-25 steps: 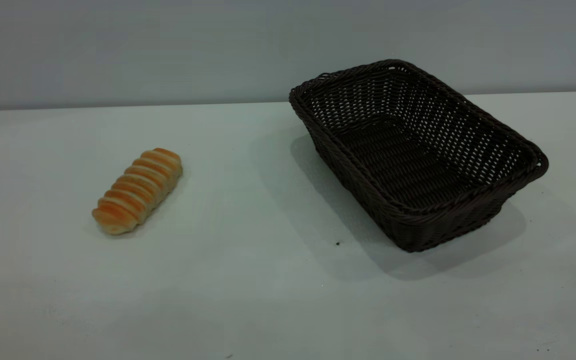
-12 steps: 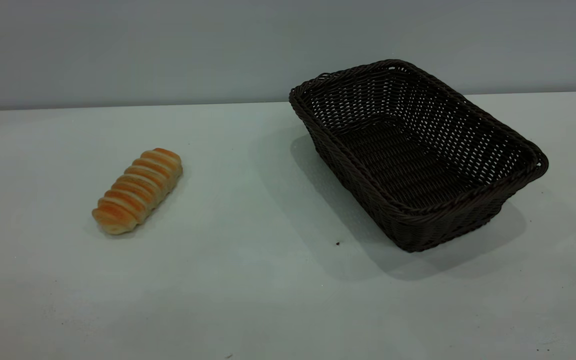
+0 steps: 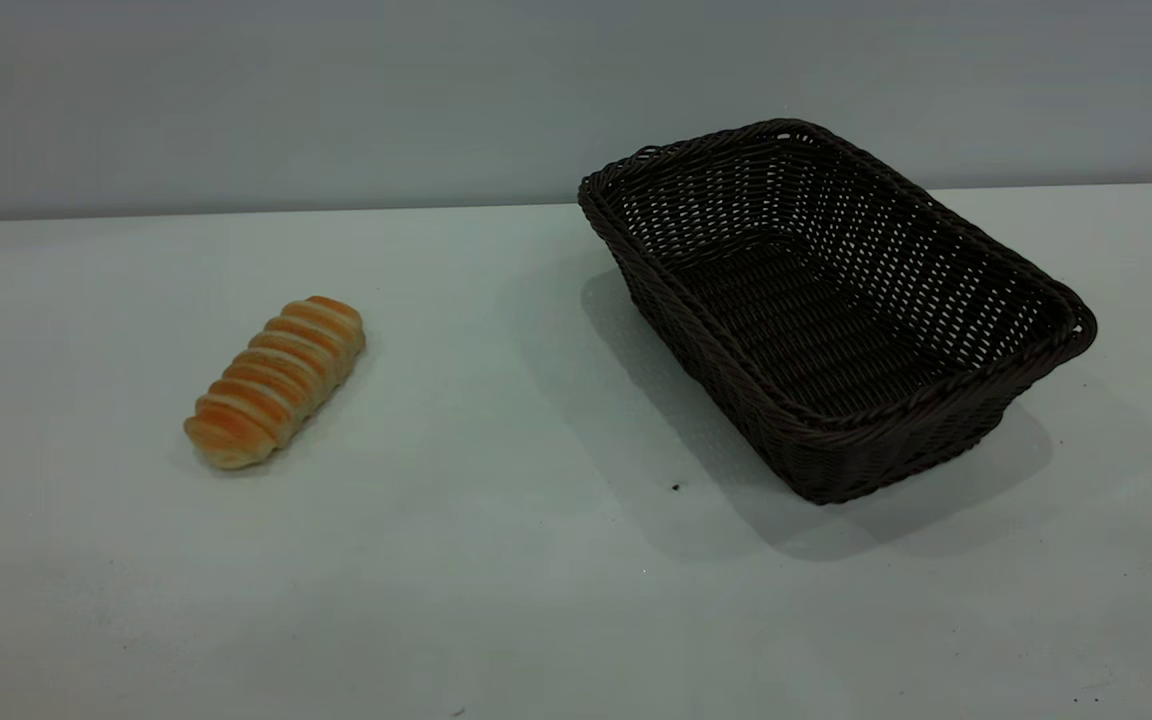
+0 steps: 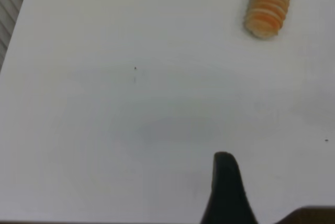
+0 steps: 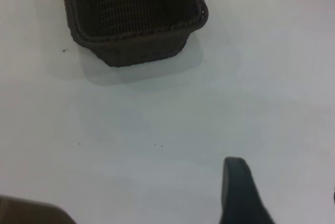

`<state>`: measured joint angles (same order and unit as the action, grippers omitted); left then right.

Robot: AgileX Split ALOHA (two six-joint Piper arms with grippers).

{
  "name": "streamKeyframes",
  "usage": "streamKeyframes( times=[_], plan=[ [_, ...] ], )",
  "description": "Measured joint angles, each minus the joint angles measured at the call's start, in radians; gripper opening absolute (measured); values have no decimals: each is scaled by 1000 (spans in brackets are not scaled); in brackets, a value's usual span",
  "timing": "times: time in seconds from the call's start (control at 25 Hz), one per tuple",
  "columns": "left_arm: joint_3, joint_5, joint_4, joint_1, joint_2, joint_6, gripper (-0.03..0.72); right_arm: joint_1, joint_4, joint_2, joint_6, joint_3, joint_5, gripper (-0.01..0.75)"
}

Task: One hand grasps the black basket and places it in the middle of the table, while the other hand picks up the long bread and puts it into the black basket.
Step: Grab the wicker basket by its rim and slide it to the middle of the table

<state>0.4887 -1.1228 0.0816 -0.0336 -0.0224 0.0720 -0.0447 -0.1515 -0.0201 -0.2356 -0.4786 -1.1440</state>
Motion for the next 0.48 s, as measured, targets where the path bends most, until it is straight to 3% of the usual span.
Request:
streamKeyframes(
  times=[0.2, 0.48],
  plan=[
    [18, 79, 0, 0, 6, 17, 554, 0, -24, 48, 12, -13, 30, 395],
    [26, 148, 42, 0, 199, 77, 554, 0, -128, 415, 24, -20, 162, 389]
  ],
)
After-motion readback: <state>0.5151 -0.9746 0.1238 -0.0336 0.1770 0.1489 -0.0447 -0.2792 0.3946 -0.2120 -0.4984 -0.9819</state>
